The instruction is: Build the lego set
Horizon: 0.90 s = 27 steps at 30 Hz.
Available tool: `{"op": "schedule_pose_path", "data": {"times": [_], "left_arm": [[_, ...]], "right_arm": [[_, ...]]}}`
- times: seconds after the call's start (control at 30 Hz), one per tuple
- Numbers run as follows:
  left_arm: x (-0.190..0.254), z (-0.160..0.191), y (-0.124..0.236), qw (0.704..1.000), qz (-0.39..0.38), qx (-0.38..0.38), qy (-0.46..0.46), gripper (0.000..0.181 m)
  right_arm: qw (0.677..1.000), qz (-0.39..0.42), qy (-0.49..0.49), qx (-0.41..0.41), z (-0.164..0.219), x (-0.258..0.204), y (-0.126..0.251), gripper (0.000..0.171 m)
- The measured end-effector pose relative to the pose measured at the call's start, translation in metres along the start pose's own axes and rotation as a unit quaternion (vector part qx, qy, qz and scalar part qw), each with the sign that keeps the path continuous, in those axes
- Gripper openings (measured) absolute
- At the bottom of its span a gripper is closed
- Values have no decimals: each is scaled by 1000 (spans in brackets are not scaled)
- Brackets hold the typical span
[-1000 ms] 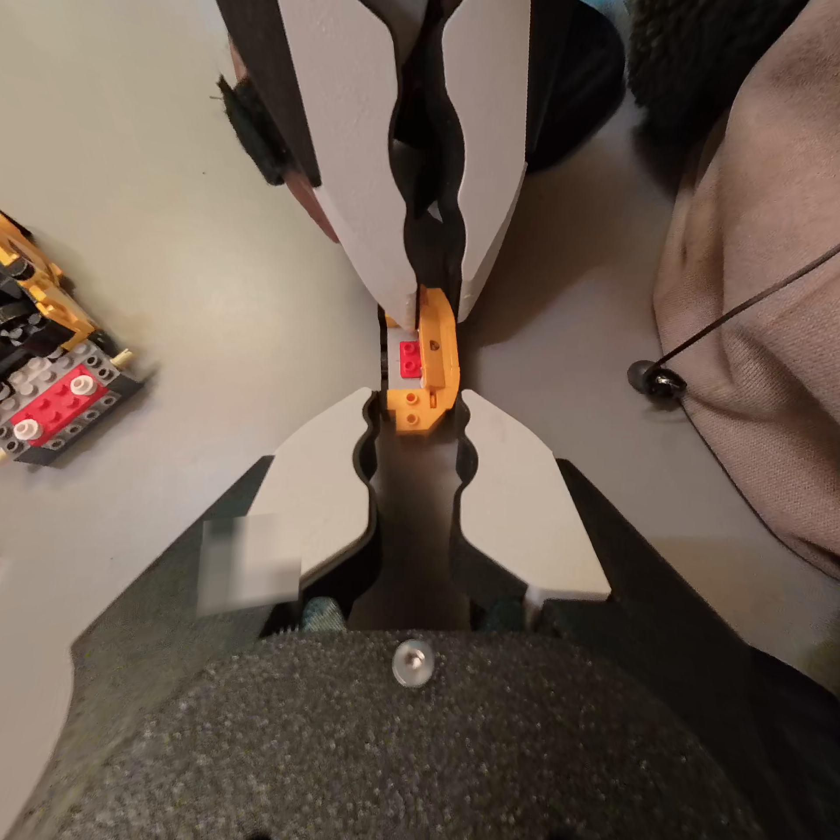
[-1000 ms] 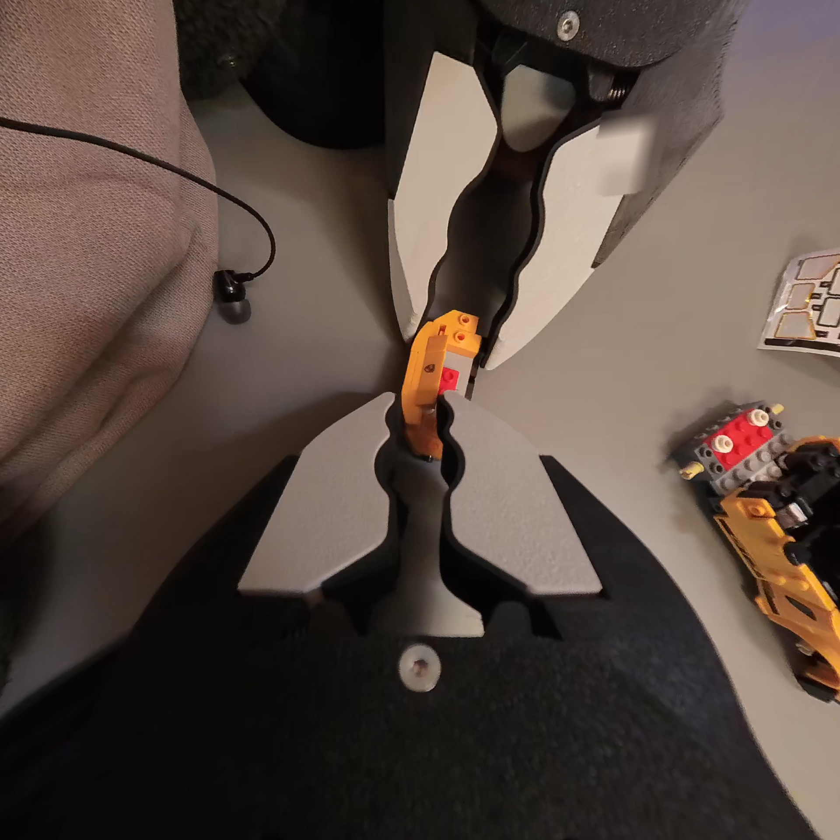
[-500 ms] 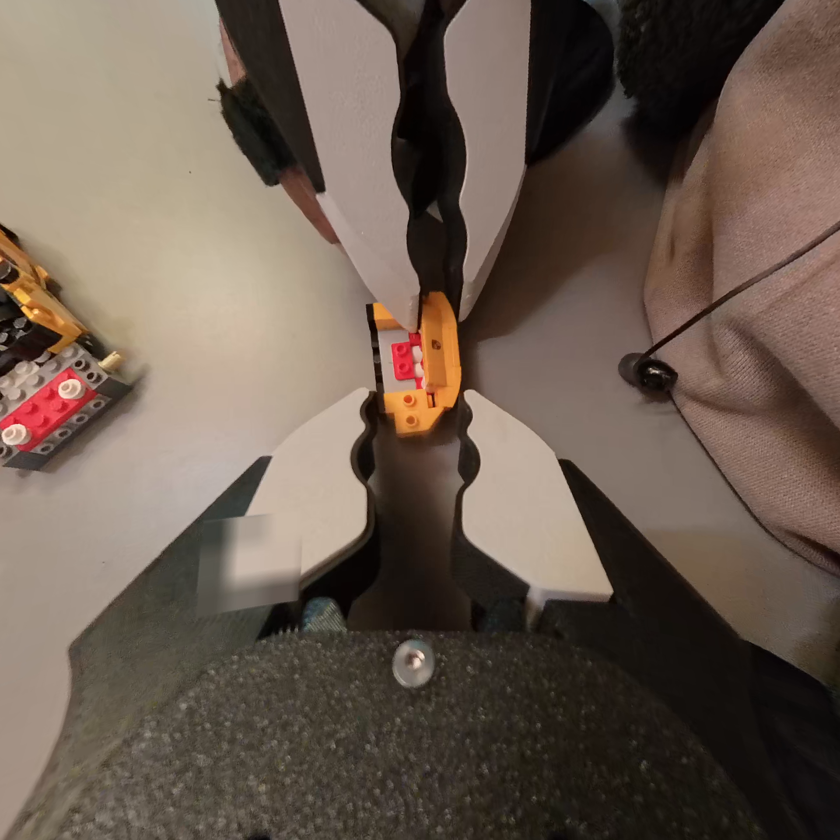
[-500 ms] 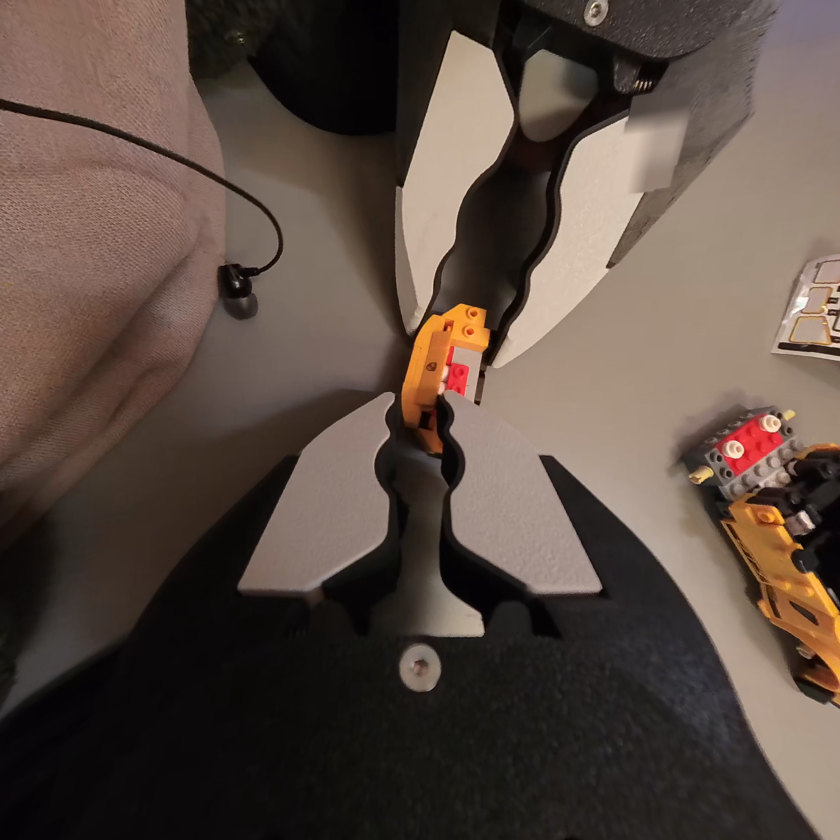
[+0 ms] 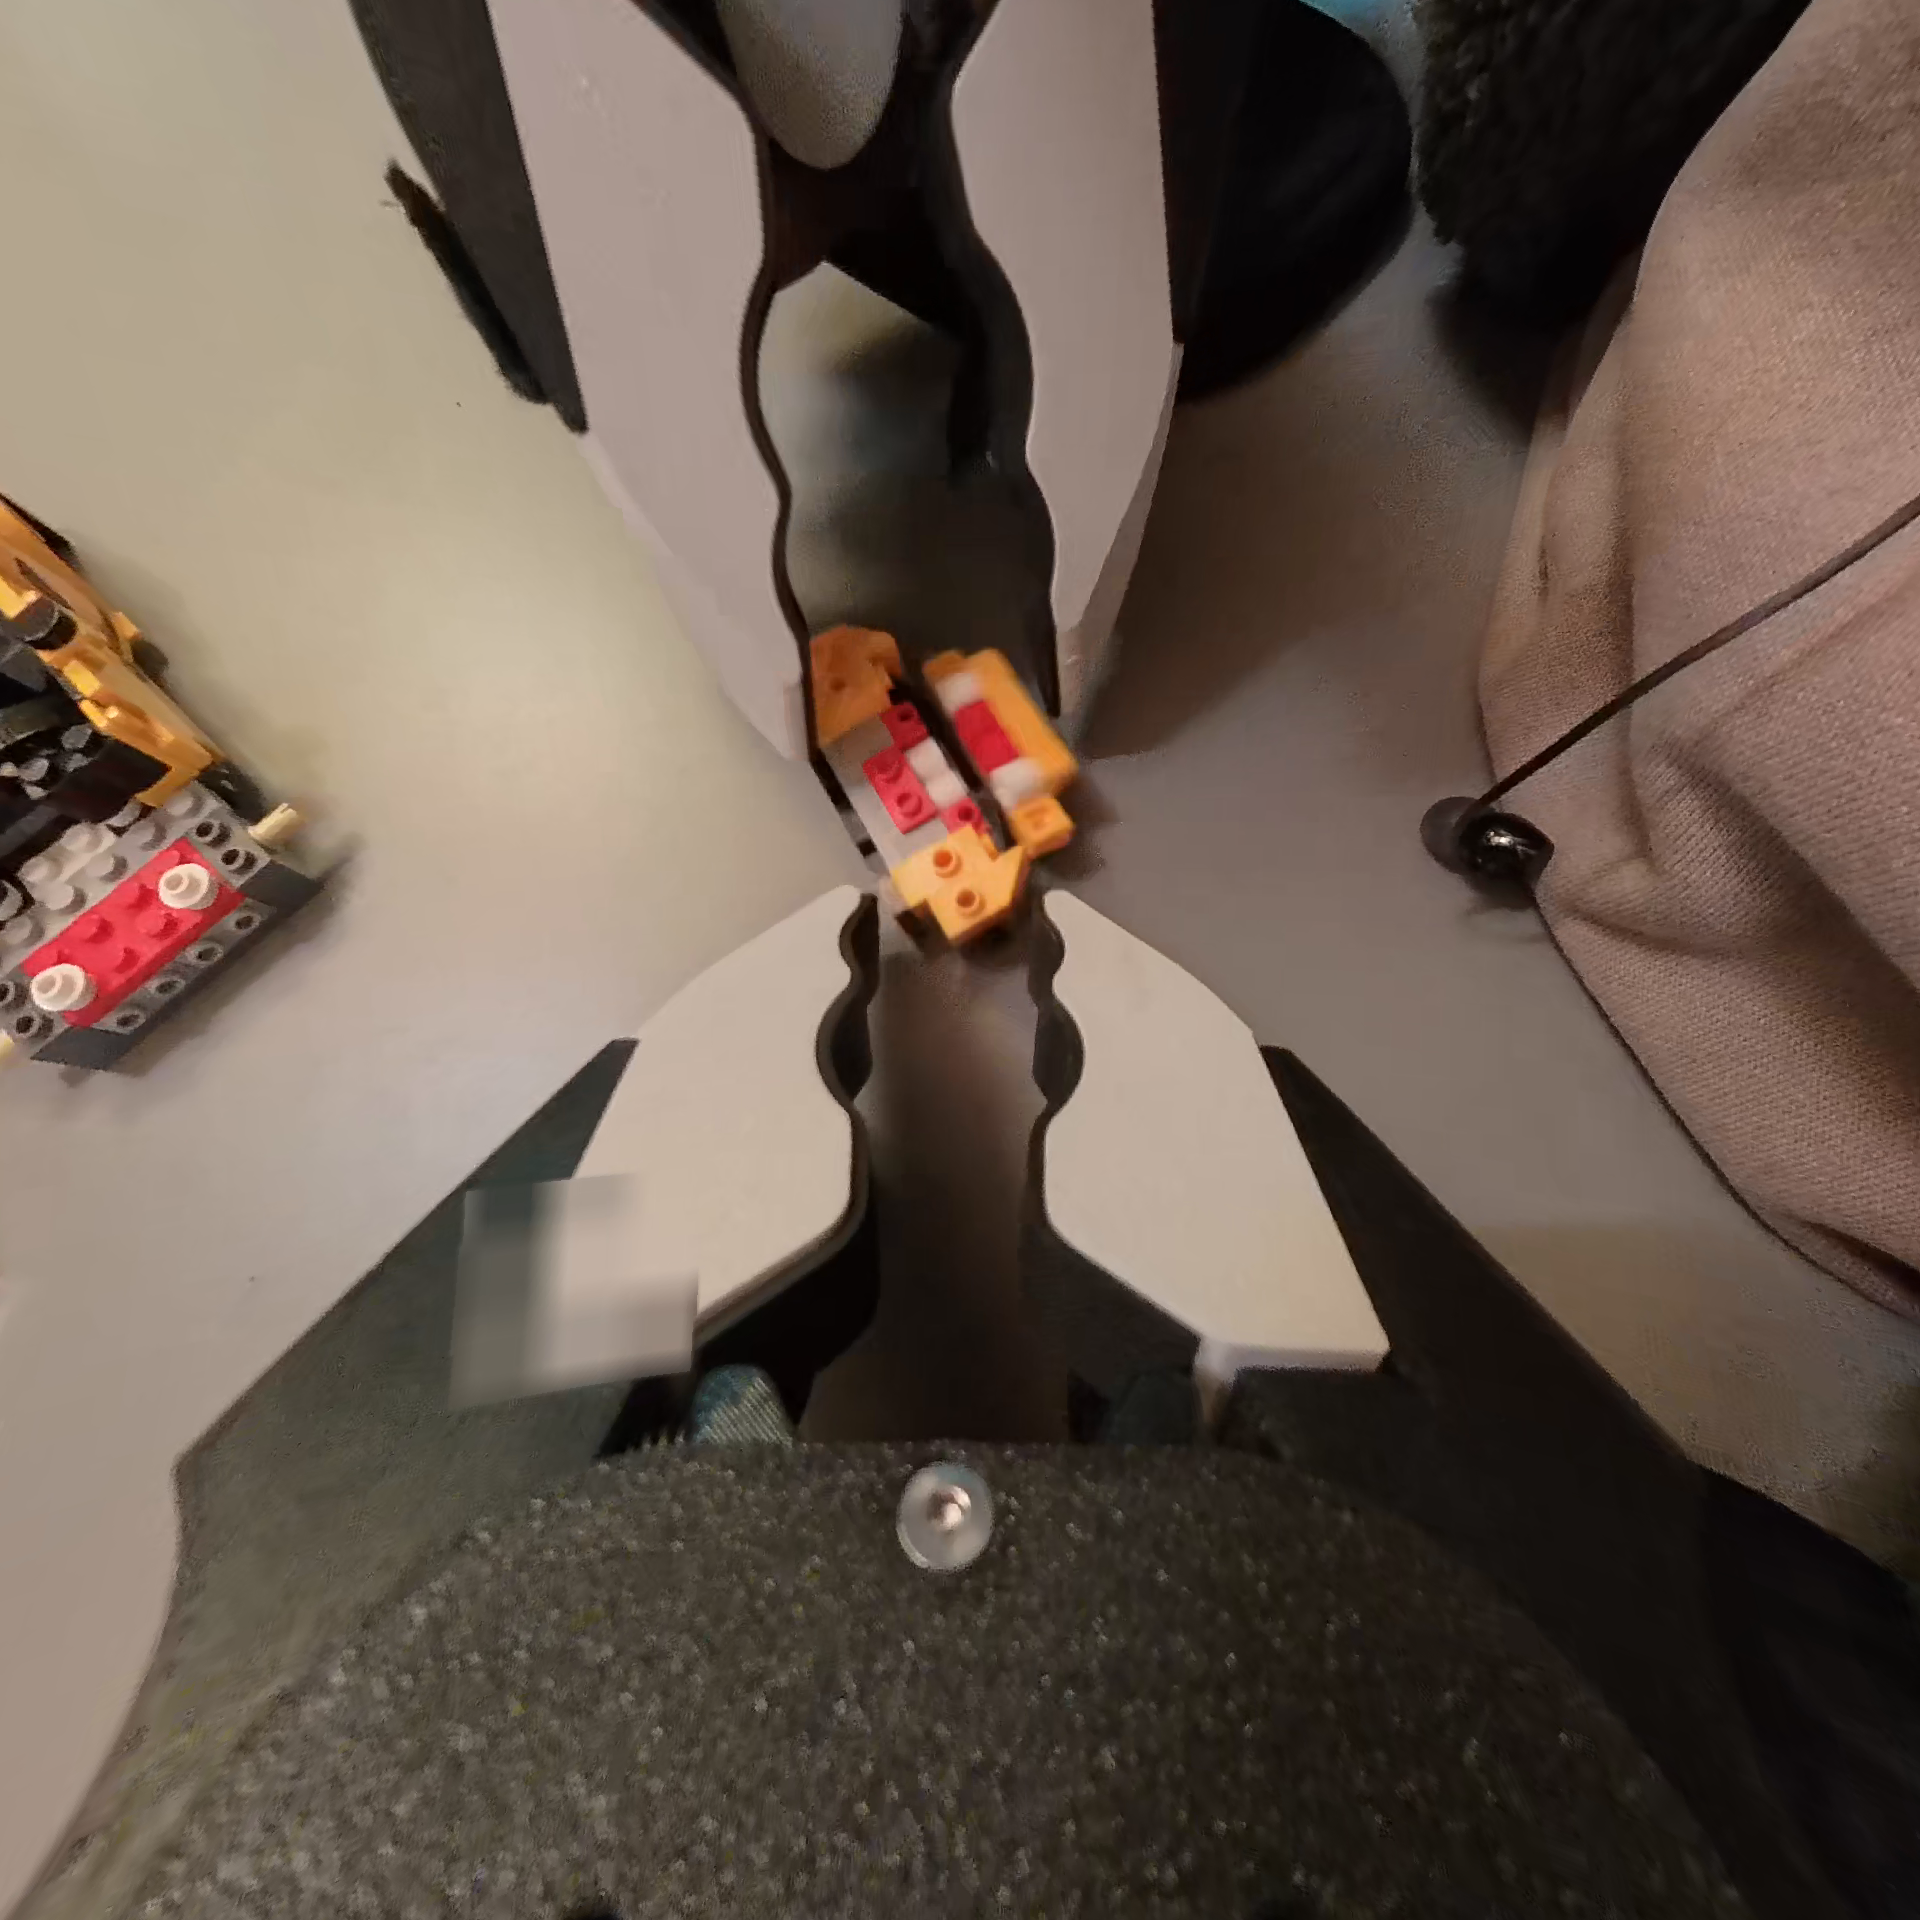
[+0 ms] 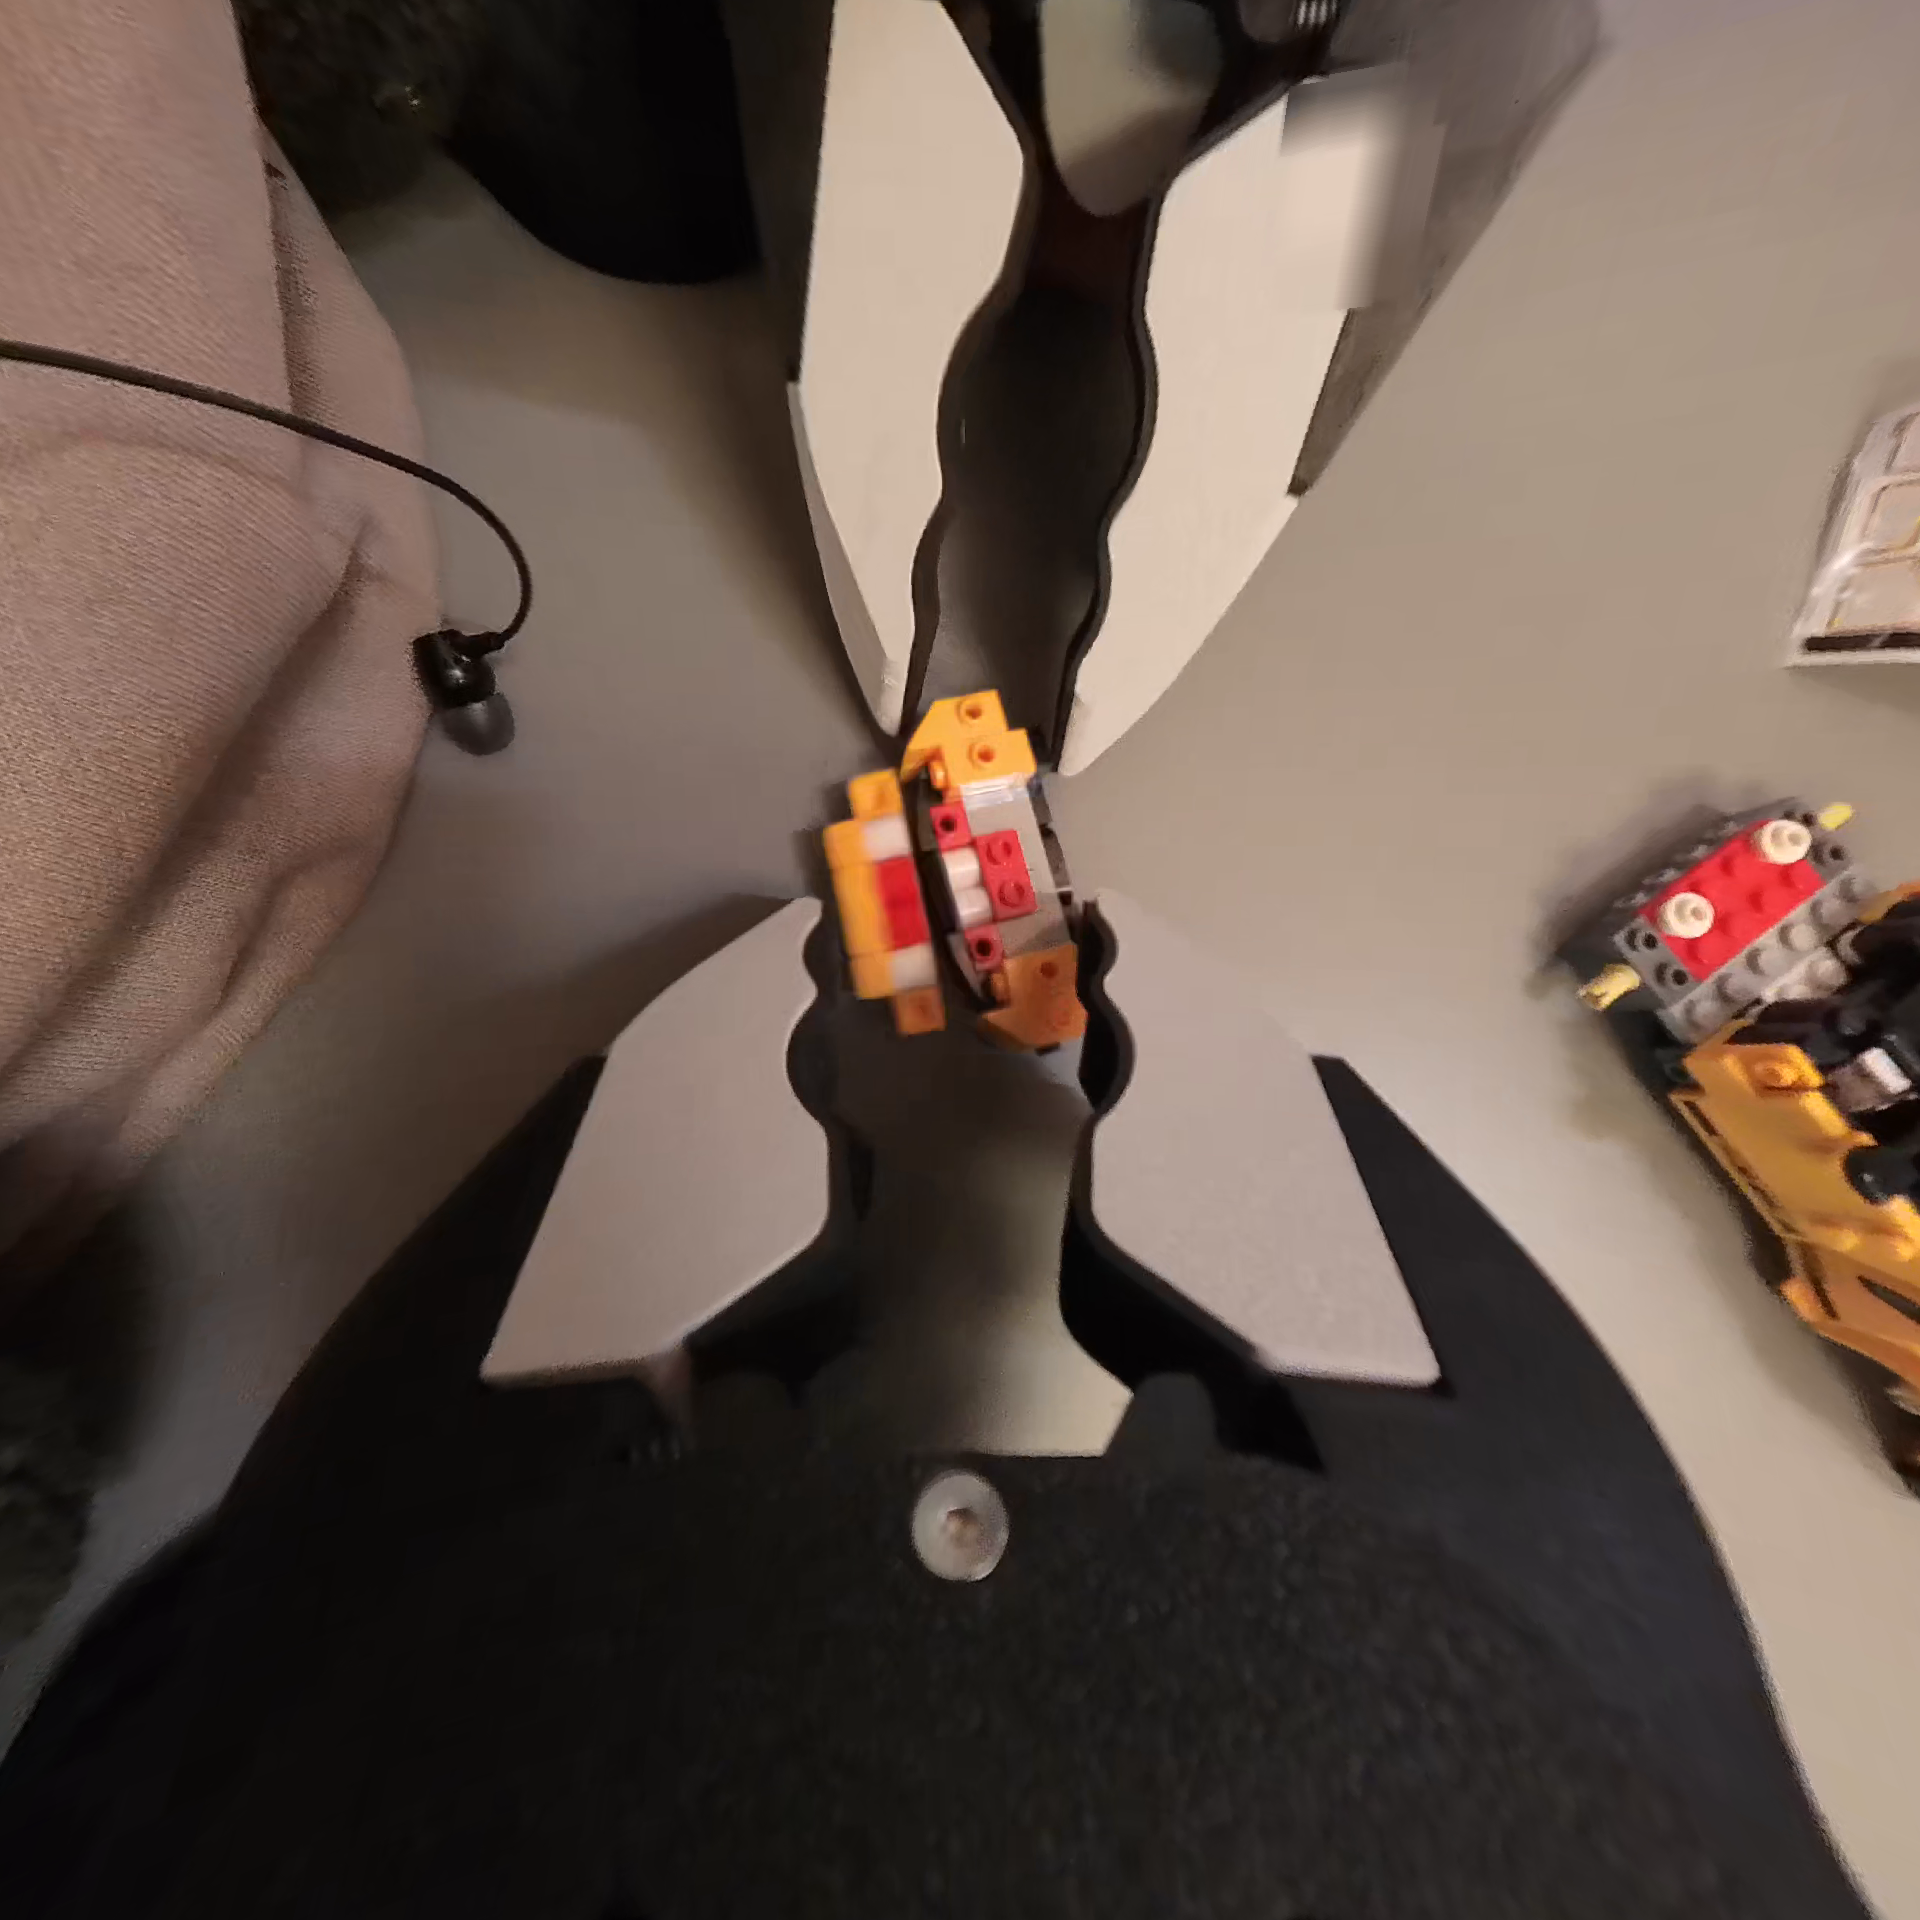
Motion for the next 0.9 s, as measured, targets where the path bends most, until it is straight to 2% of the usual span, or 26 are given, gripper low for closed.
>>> {"op": "schedule_pose_path", "data": {"times": [0.47,0.7,0.83,0.9], "left_arm": [[-1,0,-1,1000,-4,-1,0,32],[3,-3,-5,1000,-5,-5,-10,41],[2,-4,-5,1000,-8,-5,-7,40],[1,-4,-5,1000,-9,-2,-6,38]], "right_arm": [[1000,14,-13,22,-3,7,7,45],[1000,17,-2,20,-1,6,10,44],[998,5,60,36,-6,-7,18,29],[997,1,80,20,-4,-14,15,28]]}}
Point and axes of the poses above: each gripper's, where its closed fingertips meet, y back along the fingers, z out of its underside, x = y × z across the jaws, the point moved 5 cm from there along y, back along the fingers, and after that the axes turned 1 degree about -y, right-handed, at the moved point
